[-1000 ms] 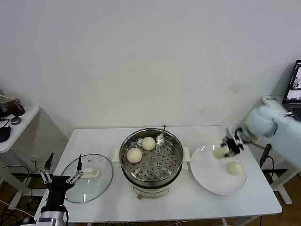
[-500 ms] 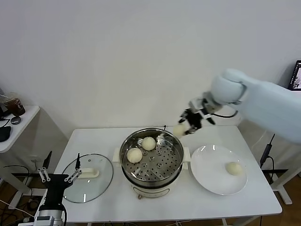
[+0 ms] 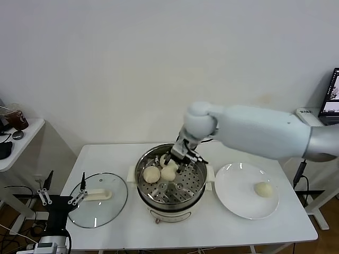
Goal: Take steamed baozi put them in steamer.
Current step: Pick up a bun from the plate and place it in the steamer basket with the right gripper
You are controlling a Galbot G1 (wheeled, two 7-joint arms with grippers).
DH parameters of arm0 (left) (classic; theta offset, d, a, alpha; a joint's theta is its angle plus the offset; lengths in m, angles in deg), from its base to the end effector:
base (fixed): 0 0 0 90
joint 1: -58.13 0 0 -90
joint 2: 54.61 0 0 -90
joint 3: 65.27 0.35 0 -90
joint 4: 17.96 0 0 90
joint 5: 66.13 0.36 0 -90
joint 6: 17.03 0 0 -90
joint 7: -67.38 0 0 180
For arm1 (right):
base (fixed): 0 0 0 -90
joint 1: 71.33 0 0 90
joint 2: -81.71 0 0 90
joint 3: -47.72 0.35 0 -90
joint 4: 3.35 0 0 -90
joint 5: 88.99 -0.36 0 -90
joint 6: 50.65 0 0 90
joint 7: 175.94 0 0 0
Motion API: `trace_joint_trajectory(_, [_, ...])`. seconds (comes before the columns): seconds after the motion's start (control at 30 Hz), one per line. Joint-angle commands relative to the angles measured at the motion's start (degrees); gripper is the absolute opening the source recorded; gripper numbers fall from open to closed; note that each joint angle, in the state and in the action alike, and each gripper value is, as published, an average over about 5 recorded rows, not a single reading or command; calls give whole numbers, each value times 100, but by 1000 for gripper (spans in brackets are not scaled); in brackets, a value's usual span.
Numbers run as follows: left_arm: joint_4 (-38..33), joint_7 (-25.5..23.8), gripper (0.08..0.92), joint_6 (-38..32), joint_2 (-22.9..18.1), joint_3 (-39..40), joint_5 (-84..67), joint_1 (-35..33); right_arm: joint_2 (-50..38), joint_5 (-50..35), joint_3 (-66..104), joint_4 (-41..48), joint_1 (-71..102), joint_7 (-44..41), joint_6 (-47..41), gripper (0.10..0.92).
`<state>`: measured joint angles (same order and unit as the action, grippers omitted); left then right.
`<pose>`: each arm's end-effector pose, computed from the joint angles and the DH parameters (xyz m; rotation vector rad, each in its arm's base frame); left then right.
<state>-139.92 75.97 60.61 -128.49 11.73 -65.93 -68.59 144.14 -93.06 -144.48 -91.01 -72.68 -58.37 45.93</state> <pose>0.1584 0.1103 -0.2854 -0.2014 2.9004 0.5156 0.4877 0.1429 -0.0645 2.0865 -0.7719 2.0835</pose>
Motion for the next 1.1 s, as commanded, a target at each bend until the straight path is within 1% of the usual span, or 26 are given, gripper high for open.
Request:
trace_joint_trajectory(0.03, [44,2,823,-6,-18,-35,3,7,568,975,-429,113,191,94,1476,473])
trace_joint_trajectory(0.17, [62,7,823,-18,-28,-41,0,1,521,1161,-443,89,273,77,1683,478])
trace_joint_trajectory(0.6, [99,13,823,-41,-71,-43,0,-11,281,1139,-444,-38,311,104,1895,522])
trace_joint_trajectory(0.7, [99,12,823,-41,-74,-46,0,-9,191,1028,-362,-69,233,134,1862,576])
trace_joint_trajectory(0.83, [89,9,823,-41,-52,-52,-4,-12,-39,845,-64,-70,39,111,1765,694])
trace_joint_trajectory(0.97, [85,0,823,-31,-21,-68,-31,35,-570,615,307,-150,-225,-17,1171,791])
trace_joint_trajectory(1.03, [92,-7,823,-20,12,-97,-68,76,-939,498,447,-241,-329,-78,631,814])
trace_joint_trajectory(1.1, [102,-13,823,-12,50,-127,-106,112,-1332,298,535,-364,-417,-140,-109,820])
